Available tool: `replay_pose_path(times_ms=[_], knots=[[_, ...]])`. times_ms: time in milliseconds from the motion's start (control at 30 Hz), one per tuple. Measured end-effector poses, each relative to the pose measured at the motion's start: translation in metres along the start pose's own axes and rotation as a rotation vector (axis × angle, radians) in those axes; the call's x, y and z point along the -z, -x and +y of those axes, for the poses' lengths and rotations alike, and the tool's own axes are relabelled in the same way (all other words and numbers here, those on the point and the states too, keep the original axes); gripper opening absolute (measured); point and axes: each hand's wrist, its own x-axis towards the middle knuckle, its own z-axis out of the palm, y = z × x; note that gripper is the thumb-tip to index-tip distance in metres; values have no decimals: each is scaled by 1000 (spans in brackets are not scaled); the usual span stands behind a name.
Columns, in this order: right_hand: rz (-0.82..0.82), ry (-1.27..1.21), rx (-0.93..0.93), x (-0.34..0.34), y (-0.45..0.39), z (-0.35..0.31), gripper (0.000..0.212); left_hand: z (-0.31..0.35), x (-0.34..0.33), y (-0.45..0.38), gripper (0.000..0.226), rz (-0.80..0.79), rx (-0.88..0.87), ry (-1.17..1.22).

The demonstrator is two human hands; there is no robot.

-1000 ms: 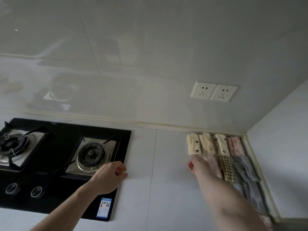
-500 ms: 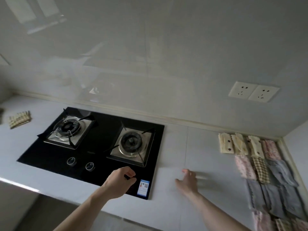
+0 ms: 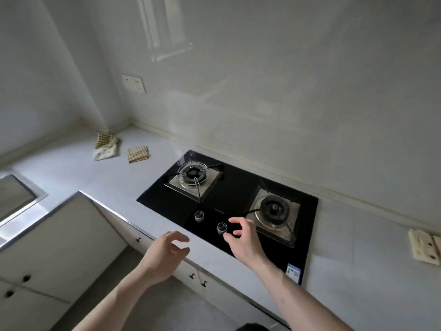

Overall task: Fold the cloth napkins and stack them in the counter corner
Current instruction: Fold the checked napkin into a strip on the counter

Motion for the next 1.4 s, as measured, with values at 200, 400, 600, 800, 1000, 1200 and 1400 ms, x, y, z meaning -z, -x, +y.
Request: replay_pose_path(times_ms=[200,400,600,800,1000,1200,1400], knots=[[-132,6,79,-69,3,-58,35,-43,67,15,16,64,4,65],[-225,25,112,-126,-24,-105,34,-90,122,0,15,170,35,157],[-294,33,119,-199,-83,-137,32,-150,174,-40,15,208,74,176],[-330,-9,69,-278,-149,-174,28,-211,242,-97,14,193,148,129],[-334,16,62,-325,-219,-217,28,-246,296,-161,13,201,145,139],[-290,37,35,-342,-263,-236,29,-275,327,-222,14,115,136,113],[-190,78,-61,-360,-289,-228,29,-309,342,-304,13,-18,111,122]])
